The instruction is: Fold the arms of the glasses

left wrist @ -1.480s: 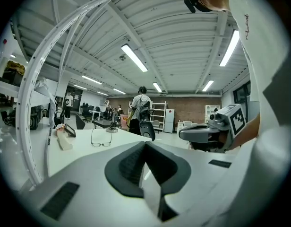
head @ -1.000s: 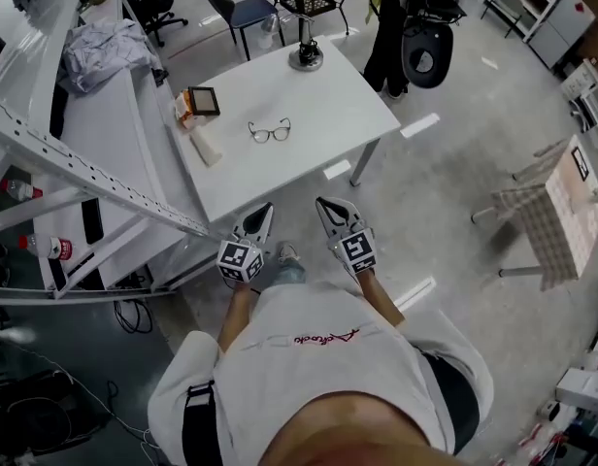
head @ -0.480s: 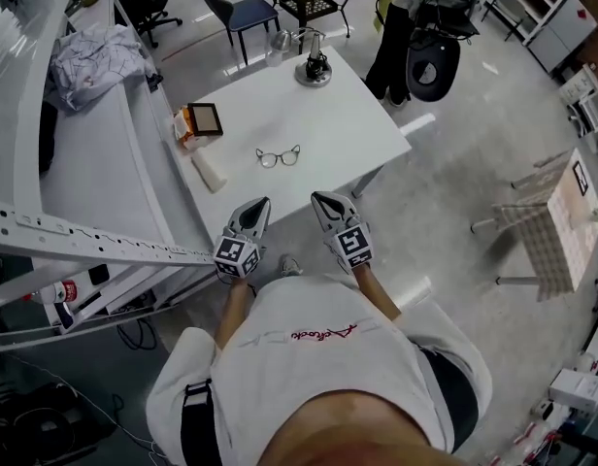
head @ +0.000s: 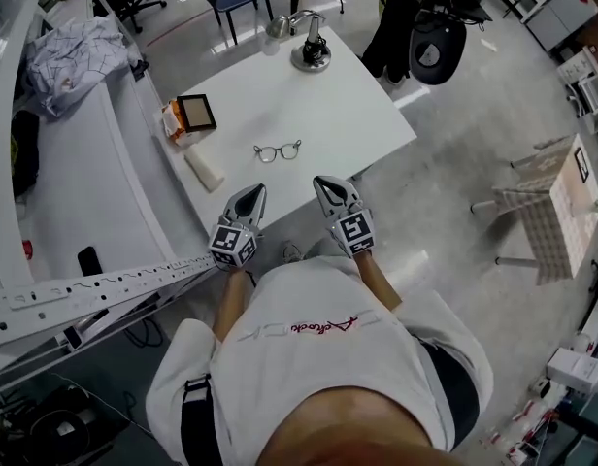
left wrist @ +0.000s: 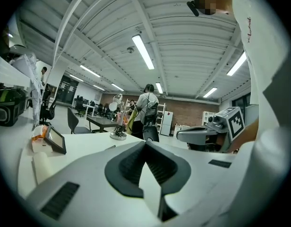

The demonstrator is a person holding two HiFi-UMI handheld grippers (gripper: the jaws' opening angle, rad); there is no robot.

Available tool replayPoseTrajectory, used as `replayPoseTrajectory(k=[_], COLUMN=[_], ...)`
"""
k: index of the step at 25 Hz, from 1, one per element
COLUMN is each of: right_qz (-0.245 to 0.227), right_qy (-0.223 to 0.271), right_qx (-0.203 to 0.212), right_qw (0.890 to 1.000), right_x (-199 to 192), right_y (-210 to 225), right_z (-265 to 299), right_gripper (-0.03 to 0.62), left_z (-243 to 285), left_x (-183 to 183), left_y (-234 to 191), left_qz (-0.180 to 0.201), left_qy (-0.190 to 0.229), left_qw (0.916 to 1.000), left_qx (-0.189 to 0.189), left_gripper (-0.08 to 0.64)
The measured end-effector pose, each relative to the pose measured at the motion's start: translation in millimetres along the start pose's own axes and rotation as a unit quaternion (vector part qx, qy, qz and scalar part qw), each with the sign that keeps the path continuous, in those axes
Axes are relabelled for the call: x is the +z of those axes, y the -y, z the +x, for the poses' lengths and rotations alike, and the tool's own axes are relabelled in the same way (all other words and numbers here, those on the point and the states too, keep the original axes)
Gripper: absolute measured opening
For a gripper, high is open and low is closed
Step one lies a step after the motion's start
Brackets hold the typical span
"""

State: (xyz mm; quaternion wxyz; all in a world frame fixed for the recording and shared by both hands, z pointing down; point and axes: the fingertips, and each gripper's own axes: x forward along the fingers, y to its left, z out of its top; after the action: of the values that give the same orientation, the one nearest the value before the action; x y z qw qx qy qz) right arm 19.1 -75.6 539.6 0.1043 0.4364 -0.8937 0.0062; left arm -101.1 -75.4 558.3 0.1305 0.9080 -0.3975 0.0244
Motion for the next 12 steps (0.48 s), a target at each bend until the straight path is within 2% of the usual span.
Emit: replayPoseTrajectory(k=[5, 12], right_qz=[0.009, 0.016], right_qy=[-0.009, -0.016], right_qx=[0.010, 0.046], right_qw=[1.000, 0.999], right_x=[-6.8, -10.7], right_y=[7.9, 25.3], right_z=[10.3, 32.9], right_gripper=[0.035, 0.035], left_z=[7.6, 21.6], left_x=[-7.5, -4.2], left_y=[-5.9, -24.2], left_qz=[-0.013, -0.029], left_qy=[-0.012, -0.010], left_qw=[0.9998, 0.9982], left_qx=[0.008, 0.051], left_gripper=[0.011, 0.011])
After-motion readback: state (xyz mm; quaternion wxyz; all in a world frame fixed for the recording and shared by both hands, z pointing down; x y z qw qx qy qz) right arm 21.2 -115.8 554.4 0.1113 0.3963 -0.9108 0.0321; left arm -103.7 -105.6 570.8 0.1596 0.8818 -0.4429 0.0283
